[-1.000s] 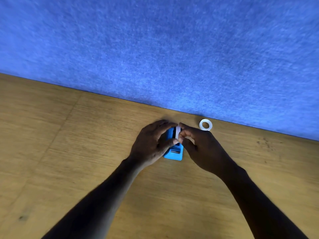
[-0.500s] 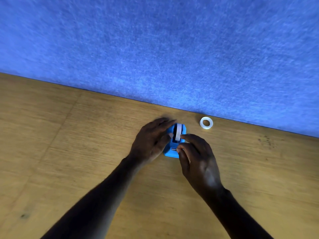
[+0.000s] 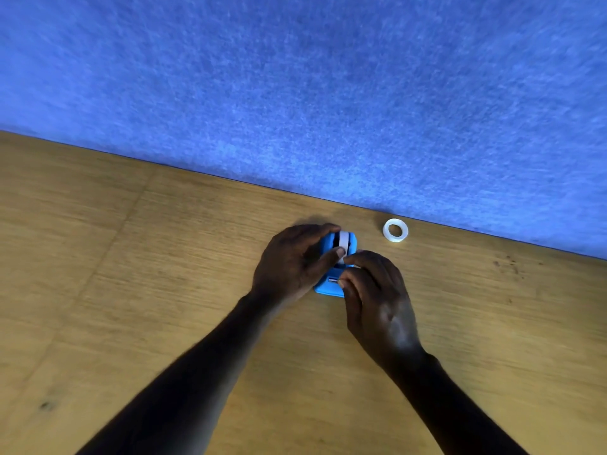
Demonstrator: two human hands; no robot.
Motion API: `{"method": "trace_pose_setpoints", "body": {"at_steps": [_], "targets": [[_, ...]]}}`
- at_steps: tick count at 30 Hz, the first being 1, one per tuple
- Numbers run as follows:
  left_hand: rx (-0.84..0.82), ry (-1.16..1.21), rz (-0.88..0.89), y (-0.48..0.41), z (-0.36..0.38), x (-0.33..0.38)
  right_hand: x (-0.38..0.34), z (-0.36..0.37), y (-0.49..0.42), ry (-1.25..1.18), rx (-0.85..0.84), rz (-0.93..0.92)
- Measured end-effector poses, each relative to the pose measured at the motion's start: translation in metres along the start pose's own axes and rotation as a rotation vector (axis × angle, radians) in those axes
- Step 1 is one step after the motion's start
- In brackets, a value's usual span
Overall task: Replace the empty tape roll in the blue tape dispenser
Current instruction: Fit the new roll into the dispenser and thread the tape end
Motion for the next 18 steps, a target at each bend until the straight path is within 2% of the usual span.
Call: {"method": "trace_pose_setpoints", "body": {"at_steps": [18], "targets": [[-0.009, -0.021, 0.021, 0.002, -0.001, 0.003, -0.012, -0.005, 0.016, 0.089, 0.165, -0.131]]}}
Point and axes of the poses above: each hand's wrist, its own y-axis away from the middle knuckle, its own z-axis out of the palm, x = y × z, the point moved 10 cm from there along -y, towards the middle knuckle, and after that the axes turned 13 degrees about -y, right-handed, at the moved point
